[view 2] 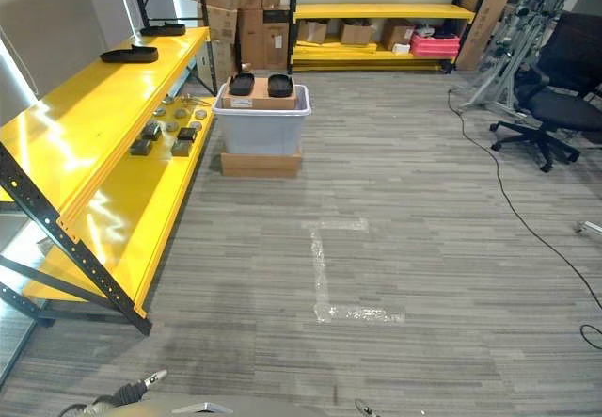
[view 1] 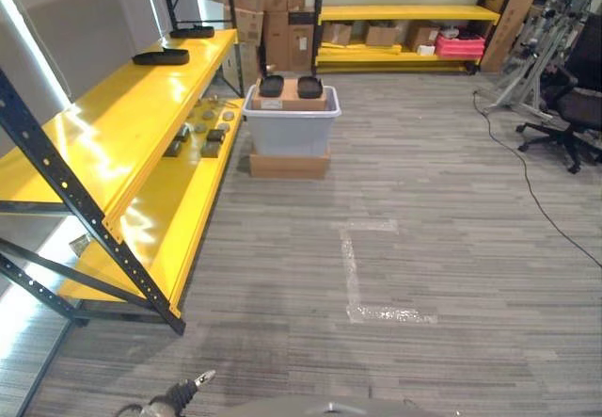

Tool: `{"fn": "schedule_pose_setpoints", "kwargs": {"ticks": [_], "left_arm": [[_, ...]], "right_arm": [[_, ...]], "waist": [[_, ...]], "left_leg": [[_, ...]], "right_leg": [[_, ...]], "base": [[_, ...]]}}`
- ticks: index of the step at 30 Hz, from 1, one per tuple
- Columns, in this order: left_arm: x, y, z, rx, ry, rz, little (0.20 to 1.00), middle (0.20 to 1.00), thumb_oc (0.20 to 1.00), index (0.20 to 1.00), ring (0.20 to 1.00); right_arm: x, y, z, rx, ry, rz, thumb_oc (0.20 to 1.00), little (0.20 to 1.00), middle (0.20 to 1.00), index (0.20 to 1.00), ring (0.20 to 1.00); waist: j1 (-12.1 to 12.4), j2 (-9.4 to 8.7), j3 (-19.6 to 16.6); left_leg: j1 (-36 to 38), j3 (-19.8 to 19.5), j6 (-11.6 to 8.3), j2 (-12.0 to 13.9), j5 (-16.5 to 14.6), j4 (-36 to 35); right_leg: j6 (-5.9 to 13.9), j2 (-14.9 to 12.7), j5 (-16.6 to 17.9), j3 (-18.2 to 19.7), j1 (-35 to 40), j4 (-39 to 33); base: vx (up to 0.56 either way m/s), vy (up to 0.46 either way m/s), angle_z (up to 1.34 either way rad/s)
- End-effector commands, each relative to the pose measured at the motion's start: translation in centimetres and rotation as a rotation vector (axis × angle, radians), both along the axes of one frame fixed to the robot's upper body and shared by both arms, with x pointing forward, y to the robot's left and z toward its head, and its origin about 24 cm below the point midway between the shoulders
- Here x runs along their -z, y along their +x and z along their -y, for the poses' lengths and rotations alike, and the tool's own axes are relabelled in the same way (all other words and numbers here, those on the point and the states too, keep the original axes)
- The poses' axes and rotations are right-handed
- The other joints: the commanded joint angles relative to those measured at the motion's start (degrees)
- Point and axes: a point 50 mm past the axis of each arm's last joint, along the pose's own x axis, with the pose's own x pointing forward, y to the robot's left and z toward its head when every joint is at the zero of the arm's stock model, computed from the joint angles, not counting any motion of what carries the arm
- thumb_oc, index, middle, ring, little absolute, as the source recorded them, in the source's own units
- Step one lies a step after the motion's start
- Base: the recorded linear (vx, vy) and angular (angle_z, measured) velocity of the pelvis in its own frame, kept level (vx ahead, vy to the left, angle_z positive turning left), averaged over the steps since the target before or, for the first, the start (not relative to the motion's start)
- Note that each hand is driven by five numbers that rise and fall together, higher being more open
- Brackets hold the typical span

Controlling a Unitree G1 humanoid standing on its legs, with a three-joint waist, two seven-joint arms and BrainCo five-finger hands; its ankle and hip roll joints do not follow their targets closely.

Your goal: Move parts from the plastic box to the shelf.

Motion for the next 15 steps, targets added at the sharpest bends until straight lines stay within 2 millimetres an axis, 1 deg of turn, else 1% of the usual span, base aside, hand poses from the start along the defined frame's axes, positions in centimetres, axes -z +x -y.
{"fn": "schedule_pose_setpoints", "kwargs": {"ticks": [1, 4, 5, 7, 12, 15], "left_arm": [[-0.67, 2.02, -1.07, 0.023, 0.024, 0.038, 1.000, 1.000, 1.000, 1.000, 1.000], [-0.51, 1.62, -0.96, 0.038, 0.029, 0.012, 1.000, 1.000, 1.000, 1.000, 1.000], [-0.37, 1.22, -0.95, 0.021, 0.033, -0.006, 1.000, 1.000, 1.000, 1.000, 1.000], [-0.38, 1.17, -1.05, 0.004, 0.041, -0.006, 1.000, 1.000, 1.000, 1.000, 1.000], [-0.37, 1.34, -0.85, -0.020, 0.058, 0.011, 1.000, 1.000, 1.000, 1.000, 1.000], [-0.57, 2.01, -0.86, -0.025, 0.071, 0.046, 1.000, 1.000, 1.000, 1.000, 1.000]], "right_arm": [[-0.06, 1.04, -0.15, 0.031, 0.026, 0.011, 1.000, 1.000, 1.000, 1.000, 1.000], [-0.08, 0.99, -0.05, 0.035, 0.020, 0.009, 1.000, 1.000, 1.000, 1.000, 1.000], [-0.02, 0.73, -0.14, 0.041, 0.025, 0.002, 1.000, 1.000, 1.000, 1.000, 1.000], [0.06, 0.58, -0.32, 0.016, 0.024, -0.008, 1.000, 1.000, 1.000, 1.000, 1.000], [-0.04, 0.56, -0.03, -0.016, -0.020, -0.003, 1.000, 1.000, 1.000, 1.000, 1.000], [-0.12, 0.79, 0.12, -0.043, -0.051, 0.007, 1.000, 1.000, 1.000, 1.000, 1.000]], "waist": [[-0.6, -0.65, 2.3], [-0.6, -0.48, 2.1], [-0.6, -0.43, 2.0], [-0.6, -0.44, 1.8], [-0.8, -0.36, 2.0], [-0.9, -0.40, 2.3]], "left_leg": [[3.3, -1.9, -3.42, 1.1, -2.7, -2.5], [3.4, -1.9, -3.39, 1.1, -2.8, -2.5], [3.7, -1.8, -3.42, 1.1, -3.0, -2.5], [3.8, -1.8, -3.44, 1.2, -3.1, -2.5], [3.8, -2.0, -3.54, 1.3, -3.1, -2.5], [3.8, -2.1, -3.56, 1.4, -3.0, -2.5]], "right_leg": [[6.16, -4.0, 2.3, 1.1, 8.2, -10.1], [6.17, -4.0, 2.3, 0.9, 8.4, -10.1], [6.11, -3.9, 2.2, 0.9, 8.6, -10.2], [6.03, -3.9, 2.0, 0.8, 8.8, -10.3], [5.94, -3.7, 1.8, 0.8, 8.9, -10.3], [5.85, -3.6, 1.8, 0.9, 8.9, -10.1]], "base": [[0.02, 0.007, 0.03], [0.01, 0.003, 0.01], [0.00, 0.000, 0.00], [0.02, -0.006, -0.01], [0.00, 0.000, 0.00], [0.00, 0.000, 0.00]]}}
